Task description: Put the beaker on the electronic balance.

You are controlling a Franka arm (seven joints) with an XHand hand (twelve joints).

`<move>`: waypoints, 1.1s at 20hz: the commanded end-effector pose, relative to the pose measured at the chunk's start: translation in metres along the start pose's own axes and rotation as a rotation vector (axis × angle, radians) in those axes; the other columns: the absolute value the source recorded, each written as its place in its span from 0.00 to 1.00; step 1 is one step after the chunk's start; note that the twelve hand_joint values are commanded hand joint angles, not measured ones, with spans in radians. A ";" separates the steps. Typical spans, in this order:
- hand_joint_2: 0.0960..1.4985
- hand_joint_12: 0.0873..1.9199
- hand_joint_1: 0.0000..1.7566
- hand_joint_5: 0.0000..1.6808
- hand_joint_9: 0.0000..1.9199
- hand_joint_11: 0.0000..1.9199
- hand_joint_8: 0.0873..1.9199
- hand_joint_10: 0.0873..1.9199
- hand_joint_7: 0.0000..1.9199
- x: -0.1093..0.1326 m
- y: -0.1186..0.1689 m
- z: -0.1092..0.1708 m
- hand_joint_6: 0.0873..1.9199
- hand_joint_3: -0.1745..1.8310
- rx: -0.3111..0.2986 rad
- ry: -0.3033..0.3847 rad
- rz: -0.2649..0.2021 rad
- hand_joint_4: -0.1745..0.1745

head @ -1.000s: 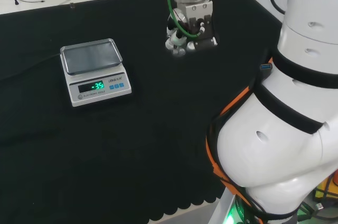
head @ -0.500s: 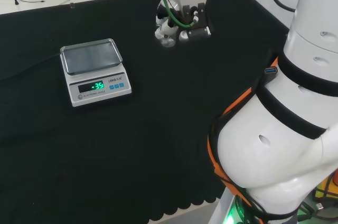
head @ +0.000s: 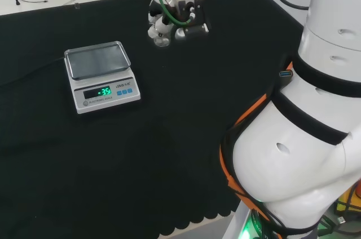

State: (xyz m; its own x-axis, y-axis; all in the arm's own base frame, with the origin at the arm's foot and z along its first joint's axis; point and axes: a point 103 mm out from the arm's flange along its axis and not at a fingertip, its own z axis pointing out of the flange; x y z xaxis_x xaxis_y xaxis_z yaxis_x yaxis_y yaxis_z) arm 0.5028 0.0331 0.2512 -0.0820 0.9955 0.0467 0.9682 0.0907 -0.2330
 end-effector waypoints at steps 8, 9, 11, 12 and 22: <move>0.80 0.53 0.63 0.46 0.56 0.46 0.31 0.21 0.34 0.063 0.037 -0.006 0.40 0.00 0.011 -0.021 -0.102 0.21; 0.80 0.53 0.63 0.46 0.56 0.46 0.31 0.21 0.34 0.067 0.040 -0.005 0.40 0.00 0.015 -0.021 -0.108 0.21; 0.80 0.52 0.63 0.46 0.56 0.46 0.31 0.21 0.34 0.076 0.045 -0.004 0.40 0.00 0.020 -0.031 -0.120 0.21; 0.80 0.52 0.63 0.46 0.56 0.47 0.31 0.21 0.35 0.083 0.050 -0.003 0.40 0.00 0.024 -0.038 -0.132 0.21; 0.79 0.53 0.62 0.49 0.57 0.47 0.32 0.22 0.35 0.125 0.085 0.008 0.62 0.07 0.050 -0.049 -0.200 0.19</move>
State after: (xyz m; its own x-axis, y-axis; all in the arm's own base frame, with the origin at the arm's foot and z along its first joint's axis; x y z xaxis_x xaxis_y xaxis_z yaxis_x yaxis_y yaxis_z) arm 0.5628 0.1381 0.2412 -0.2401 0.9696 0.0464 0.9372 0.2440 -0.2492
